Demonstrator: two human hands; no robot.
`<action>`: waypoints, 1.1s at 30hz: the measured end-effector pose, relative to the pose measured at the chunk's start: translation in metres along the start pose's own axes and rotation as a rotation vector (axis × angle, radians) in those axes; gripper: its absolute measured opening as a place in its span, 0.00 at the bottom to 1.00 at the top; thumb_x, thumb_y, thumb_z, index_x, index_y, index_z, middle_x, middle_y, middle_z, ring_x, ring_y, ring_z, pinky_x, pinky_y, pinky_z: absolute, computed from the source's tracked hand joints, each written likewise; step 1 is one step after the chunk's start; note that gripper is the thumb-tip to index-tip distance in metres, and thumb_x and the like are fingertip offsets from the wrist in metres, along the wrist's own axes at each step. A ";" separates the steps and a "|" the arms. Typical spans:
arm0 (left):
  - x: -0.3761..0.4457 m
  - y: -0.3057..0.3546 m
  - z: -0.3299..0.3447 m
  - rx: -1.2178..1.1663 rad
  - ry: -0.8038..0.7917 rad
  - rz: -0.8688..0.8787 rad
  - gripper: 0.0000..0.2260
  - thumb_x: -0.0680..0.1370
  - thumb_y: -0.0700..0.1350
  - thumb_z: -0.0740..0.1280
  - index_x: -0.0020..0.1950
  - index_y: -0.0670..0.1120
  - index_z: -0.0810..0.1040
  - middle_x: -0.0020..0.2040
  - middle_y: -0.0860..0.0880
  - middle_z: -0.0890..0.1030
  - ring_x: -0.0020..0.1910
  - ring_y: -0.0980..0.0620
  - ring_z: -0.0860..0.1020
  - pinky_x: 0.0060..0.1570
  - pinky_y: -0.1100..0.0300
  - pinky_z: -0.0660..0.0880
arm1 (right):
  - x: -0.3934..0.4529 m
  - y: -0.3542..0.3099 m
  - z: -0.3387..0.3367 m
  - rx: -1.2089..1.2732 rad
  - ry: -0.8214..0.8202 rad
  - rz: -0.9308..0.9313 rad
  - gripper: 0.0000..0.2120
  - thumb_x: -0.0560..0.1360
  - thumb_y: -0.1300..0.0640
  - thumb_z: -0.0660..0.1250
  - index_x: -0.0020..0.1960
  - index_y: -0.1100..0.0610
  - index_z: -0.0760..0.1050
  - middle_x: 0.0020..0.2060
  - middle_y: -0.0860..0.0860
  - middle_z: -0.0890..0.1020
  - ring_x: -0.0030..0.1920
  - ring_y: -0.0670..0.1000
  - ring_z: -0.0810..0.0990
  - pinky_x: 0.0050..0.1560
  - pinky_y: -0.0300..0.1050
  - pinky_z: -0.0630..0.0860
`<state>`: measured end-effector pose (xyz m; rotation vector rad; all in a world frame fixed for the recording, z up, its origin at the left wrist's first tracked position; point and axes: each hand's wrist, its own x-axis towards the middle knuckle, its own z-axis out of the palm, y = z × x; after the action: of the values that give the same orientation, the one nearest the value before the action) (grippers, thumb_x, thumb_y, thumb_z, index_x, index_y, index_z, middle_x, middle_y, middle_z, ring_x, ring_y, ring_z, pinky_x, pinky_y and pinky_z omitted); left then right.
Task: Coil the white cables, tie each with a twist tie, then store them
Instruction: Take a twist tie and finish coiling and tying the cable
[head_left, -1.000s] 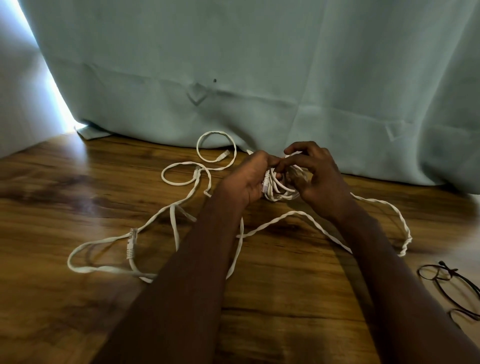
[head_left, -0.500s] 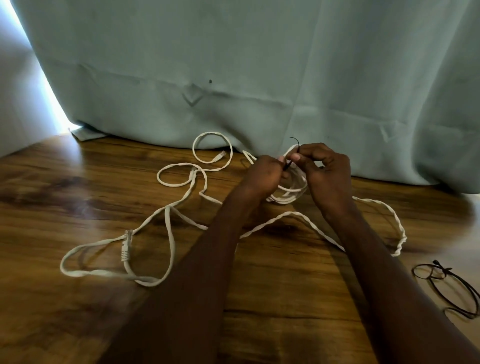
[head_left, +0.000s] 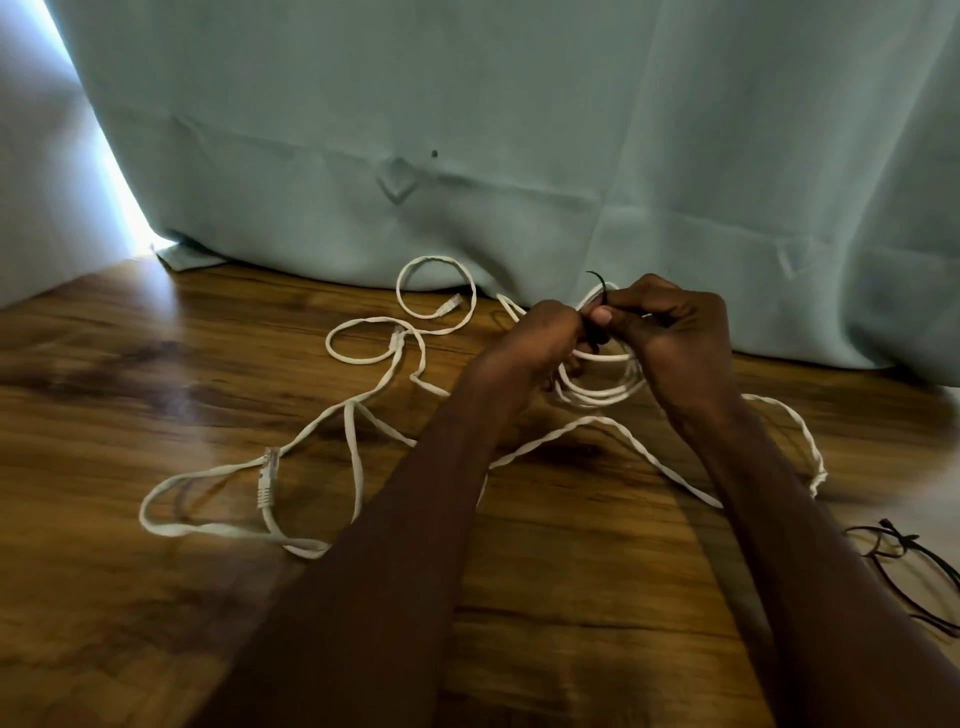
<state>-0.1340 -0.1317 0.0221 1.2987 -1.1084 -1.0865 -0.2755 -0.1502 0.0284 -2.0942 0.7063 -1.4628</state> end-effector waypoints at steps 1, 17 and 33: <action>-0.001 -0.001 0.001 -0.045 -0.010 -0.006 0.05 0.75 0.37 0.67 0.46 0.38 0.82 0.30 0.45 0.76 0.28 0.49 0.72 0.32 0.59 0.68 | 0.000 0.000 0.000 0.027 0.020 0.023 0.07 0.72 0.67 0.76 0.49 0.62 0.87 0.41 0.55 0.87 0.44 0.52 0.86 0.49 0.45 0.81; 0.001 -0.013 0.025 0.174 -0.063 0.383 0.08 0.84 0.40 0.64 0.46 0.43 0.77 0.36 0.48 0.81 0.37 0.50 0.76 0.44 0.53 0.71 | 0.006 0.010 -0.015 0.266 0.388 0.567 0.06 0.68 0.65 0.78 0.45 0.62 0.87 0.39 0.59 0.88 0.40 0.57 0.87 0.47 0.50 0.85; -0.002 -0.023 0.024 0.370 0.053 0.788 0.13 0.75 0.29 0.69 0.56 0.41 0.79 0.55 0.48 0.83 0.57 0.58 0.81 0.51 0.73 0.75 | 0.002 0.008 -0.018 0.488 0.332 0.845 0.08 0.70 0.68 0.72 0.49 0.68 0.83 0.36 0.61 0.86 0.32 0.56 0.85 0.36 0.47 0.83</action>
<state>-0.1573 -0.1337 -0.0019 0.9925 -1.6352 -0.2653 -0.2929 -0.1593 0.0307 -0.9899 1.0540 -1.2921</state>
